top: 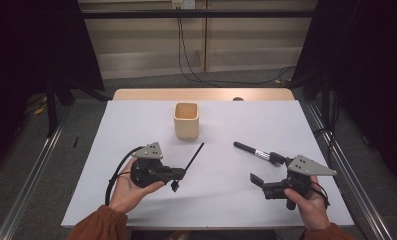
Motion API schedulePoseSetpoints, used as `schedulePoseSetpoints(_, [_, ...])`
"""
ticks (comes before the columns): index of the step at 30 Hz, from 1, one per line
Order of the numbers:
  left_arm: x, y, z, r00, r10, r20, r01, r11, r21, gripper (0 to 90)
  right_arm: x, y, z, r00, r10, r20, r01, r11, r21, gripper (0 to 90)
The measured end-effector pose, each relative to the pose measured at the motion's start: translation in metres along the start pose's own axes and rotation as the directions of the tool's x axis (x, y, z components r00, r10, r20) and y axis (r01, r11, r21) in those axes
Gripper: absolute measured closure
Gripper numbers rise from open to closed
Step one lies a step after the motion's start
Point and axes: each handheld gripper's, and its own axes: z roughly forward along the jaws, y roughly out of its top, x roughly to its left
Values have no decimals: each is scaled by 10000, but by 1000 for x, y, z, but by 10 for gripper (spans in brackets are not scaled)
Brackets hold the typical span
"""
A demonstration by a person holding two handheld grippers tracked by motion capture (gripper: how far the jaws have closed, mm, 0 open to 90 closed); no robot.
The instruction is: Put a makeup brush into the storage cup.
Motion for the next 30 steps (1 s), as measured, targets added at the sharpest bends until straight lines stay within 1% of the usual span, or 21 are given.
schedulePoseSetpoints(2, [-1,2,1,10000,-52,63,51,9998,199,857,1,4,4,9999,-64,-93,64,10000,25,5])
schedulePoseSetpoints(5, [-3,4,4,9998,15,174,-22,9993,386,858,3,10,11,9982,39,-601,-33,9999,102,2])
schedulePoseSetpoints(8, [-5,7,6,9996,78,289,-94,9984,553,858,5,16,18,9955,-194,-930,203,9998,88,3])
schedulePoseSetpoints(9, [-5,8,7,9994,67,328,-87,9980,630,858,6,18,21,9932,-255,-1136,268,9996,98,2])
schedulePoseSetpoints(11, [-6,10,10,9993,61,362,-90,9965,828,859,9,21,25,9900,-425,-1343,447,9989,131,2])
schedulePoseSetpoints(13, [-6,12,12,9989,73,462,-119,9950,991,858,12,23,32,9834,-582,-1719,653,9972,357,1])
schedulePoseSetpoints(14, [-6,13,12,9990,139,433,-186,9936,1111,859,15,24,35,9809,-638,-1839,725,9965,410,1])
schedulePoseSetpoints(16, [-7,13,13,9984,181,536,-245,9924,1207,858,18,26,42,9755,-818,-2040,941,9942,515,1])
schedulePoseSetpoints(18, [-9,13,13,9982,265,532,-341,9886,1465,858,22,28,48,9702,-834,-2275,998,9931,619,2])
schedulePoseSetpoints(19, [-9,13,14,9981,237,572,-326,9865,1602,858,23,29,49,9680,-840,-2363,1038,9920,723,2])
schedulePoseSetpoints(22, [-9,15,15,9981,275,557,-382,9787,2019,858,27,31,55,9572,-815,-2778,1157,9873,1091,2])
schedulePoseSetpoints(23, [-10,17,15,9977,275,615,-399,9767,2110,858,28,31,57,9548,-865,-2843,1242,9853,1173,2])
schedulePoseSetpoints(24, [-10,18,15,9980,325,549,-440,9738,2232,858,30,32,59,9520,-936,-2914,1364,9821,1301,2])
schedulePoseSetpoints(25, [-10,19,15,9971,423,631,-562,9700,2365,858,30,33,59,9490,-981,-2996,1457,9792,1410,2])
schedulePoseSetpoints(26, [-10,21,15,9971,459,606,-596,9671,2471,858,30,34,60,9456,-992,-3100,1521,9767,1512,2])
schedulePoseSetpoints(27, [-10,22,15,9962,608,619,-751,9614,2647,858,31,35,61,9422,-1012,-3194,1584,9745,1587,2])
schedulePoseSetpoints(28, [-10,24,15,9960,657,614,-802,9573,2778,858,31,36,62,9405,-1004,-3246,1618,9725,1678,2])
schedulePoseSetpoints(29, [-10,26,15,9953,743,626,-894,9526,2907,858,31,37,63,9358,-944,-3396,1662,9678,1891,2])
schedulePoseSetpoints(30, [-11,27,14,9946,782,677,-949,9502,2970,858,31,39,64,9318,-900,-3515,1696,9645,2027,2])
